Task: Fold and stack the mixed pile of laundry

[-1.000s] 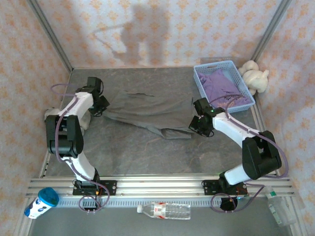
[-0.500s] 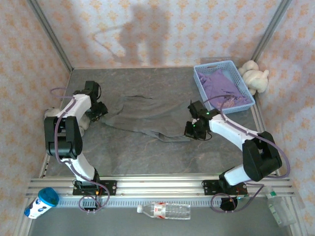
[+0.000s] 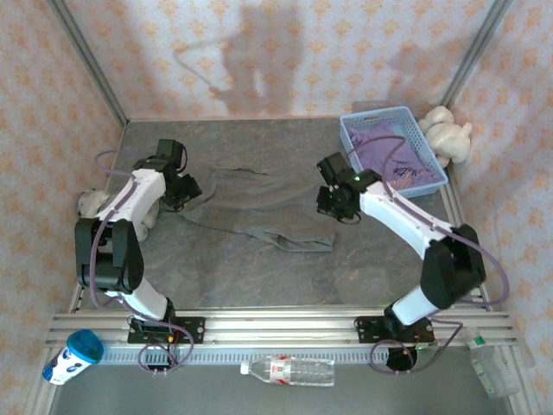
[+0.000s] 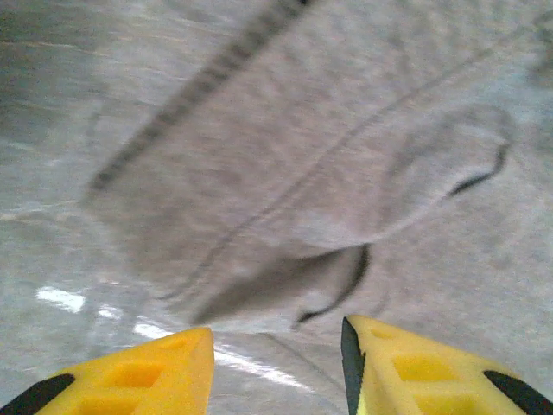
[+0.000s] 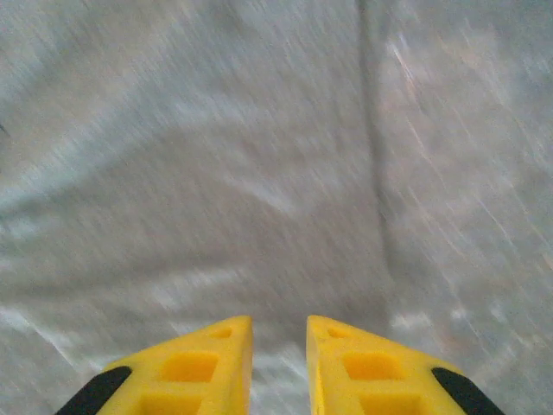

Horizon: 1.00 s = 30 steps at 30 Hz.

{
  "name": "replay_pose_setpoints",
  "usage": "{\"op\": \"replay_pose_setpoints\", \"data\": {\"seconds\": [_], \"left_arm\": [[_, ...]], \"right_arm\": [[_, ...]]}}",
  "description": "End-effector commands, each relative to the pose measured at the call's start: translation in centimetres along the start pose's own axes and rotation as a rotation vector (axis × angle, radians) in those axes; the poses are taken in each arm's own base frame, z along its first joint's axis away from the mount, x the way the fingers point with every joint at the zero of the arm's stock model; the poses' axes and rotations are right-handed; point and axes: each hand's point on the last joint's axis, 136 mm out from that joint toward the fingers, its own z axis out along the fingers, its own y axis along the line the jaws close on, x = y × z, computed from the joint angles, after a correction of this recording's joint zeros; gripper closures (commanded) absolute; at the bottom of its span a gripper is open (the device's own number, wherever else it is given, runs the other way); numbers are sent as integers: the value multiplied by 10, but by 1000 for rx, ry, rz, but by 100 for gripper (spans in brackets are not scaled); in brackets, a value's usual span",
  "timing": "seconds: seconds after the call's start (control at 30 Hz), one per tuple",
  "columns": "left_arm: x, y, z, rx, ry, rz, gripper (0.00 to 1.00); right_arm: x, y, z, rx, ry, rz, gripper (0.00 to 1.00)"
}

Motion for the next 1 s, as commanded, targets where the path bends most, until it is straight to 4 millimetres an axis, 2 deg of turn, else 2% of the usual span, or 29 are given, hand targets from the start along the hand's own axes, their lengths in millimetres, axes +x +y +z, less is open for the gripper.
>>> {"op": "replay_pose_setpoints", "data": {"seconds": [0.0, 0.13, 0.23, 0.3, 0.4, 0.57, 0.67, 0.73, 0.87, 0.97], "left_arm": [[-14, -24, 15, 66, -12, -46, 58], [-41, -44, 37, 79, -32, -61, 57], [-56, -59, 54, 88, -24, -63, 56], [-63, -61, 70, 66, -14, -71, 55], [-67, -47, 92, -43, 7, -89, 55], [-54, 5, 118, -238, 57, -167, 55], [-41, 20, 112, -256, 82, -179, 54], [-28, 26, 98, -247, 74, -179, 50], [6, 30, 66, -156, 64, -244, 48], [33, 21, 43, -67, 47, -273, 43]], "right_arm": [[-20, 13, 35, 18, -28, 108, 77], [-3, 11, 66, 39, 60, 178, 78], [20, 0, 77, 37, 111, 222, 77], [36, -9, 81, 37, 144, 250, 77], [60, -30, 86, 79, 183, 277, 76], [88, -75, 90, 221, 218, 295, 76], [90, -95, 91, 275, 217, 312, 76], [81, -107, 90, 304, 202, 316, 76], [54, -123, 85, 354, 168, 288, 75], [25, -118, 78, 348, 137, 211, 73]]}}
